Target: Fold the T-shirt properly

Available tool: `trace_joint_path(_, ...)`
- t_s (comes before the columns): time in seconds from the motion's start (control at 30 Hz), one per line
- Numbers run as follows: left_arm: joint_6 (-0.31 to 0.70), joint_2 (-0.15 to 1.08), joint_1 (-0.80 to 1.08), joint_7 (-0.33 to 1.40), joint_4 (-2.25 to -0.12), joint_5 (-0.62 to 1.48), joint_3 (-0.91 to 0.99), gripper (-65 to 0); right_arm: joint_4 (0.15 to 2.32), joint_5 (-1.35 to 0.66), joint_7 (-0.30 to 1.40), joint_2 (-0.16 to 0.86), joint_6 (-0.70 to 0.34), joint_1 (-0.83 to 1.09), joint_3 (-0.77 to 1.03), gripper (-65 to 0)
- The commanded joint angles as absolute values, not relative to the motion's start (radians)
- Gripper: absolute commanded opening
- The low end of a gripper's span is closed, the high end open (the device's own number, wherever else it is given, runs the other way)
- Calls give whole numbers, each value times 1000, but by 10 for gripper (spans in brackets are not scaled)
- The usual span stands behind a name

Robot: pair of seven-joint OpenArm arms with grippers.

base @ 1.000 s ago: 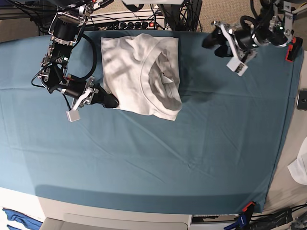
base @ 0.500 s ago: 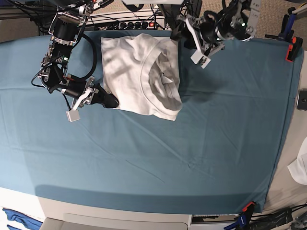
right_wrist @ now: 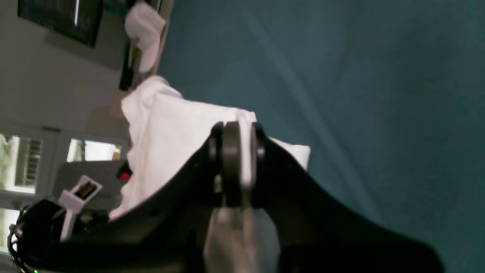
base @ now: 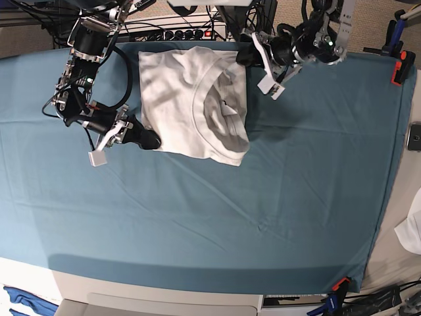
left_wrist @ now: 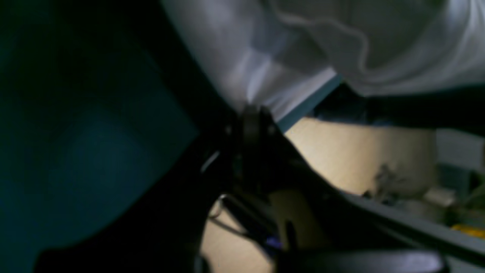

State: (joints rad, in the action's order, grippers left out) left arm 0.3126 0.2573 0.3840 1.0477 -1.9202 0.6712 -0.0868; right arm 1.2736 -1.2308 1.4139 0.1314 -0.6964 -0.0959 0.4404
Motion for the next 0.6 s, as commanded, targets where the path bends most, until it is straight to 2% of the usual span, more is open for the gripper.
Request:
trace_joint_path(0.0, 302, 263, 358, 1032, -1938, 637, -65, -650, 1289, -1264, 1396, 124, -698, -110, 460, -650)
trace_joint_path(0.23, 258, 269, 242, 995, -1922, 575, 33, -650, 1362, -1291, 1396, 75, -698, -12, 538, -650)
trace_joint_path(0.57, 259, 265, 54, 971, -1739, 595, 35, -650, 1740, -1290, 1396, 15, -698, 262, 536, -650)
